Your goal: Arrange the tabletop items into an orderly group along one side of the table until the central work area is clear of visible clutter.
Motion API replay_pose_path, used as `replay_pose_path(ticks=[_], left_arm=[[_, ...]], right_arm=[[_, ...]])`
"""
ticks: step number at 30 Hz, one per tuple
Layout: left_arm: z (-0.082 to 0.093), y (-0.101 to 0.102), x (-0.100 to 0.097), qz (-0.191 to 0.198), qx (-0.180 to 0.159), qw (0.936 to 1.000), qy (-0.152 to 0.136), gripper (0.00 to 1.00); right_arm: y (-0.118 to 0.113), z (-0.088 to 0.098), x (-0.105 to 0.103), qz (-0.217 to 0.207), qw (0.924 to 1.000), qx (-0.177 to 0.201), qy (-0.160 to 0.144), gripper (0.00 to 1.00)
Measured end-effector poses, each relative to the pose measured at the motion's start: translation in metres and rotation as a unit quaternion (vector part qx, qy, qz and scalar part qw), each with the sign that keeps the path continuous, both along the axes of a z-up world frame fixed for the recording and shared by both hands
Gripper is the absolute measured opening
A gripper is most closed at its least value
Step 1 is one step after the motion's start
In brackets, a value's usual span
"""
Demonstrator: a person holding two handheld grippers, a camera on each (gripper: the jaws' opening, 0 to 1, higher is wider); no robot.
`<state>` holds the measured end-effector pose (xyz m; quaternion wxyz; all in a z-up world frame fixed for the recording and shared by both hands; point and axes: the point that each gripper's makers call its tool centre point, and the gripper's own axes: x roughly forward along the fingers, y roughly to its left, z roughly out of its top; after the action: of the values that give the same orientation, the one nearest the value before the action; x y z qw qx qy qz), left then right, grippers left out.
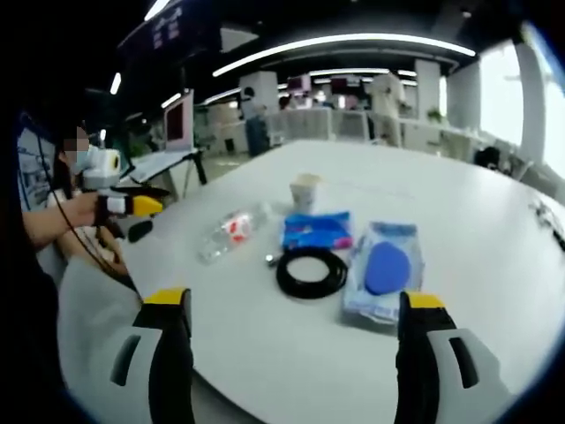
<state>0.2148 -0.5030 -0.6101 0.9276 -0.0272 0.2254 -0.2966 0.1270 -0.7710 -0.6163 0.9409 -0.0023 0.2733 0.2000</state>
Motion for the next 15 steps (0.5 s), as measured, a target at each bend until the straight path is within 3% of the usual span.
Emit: replay_pose_path(ticks=[15], left_arm=[[-0.026,-0.009,0.034,-0.014,-0.003,0.9996,0.024,0.86]], right_arm=[[0.004,-0.007,0.005,0.004,0.9999,0.001,0.015,0.95]])
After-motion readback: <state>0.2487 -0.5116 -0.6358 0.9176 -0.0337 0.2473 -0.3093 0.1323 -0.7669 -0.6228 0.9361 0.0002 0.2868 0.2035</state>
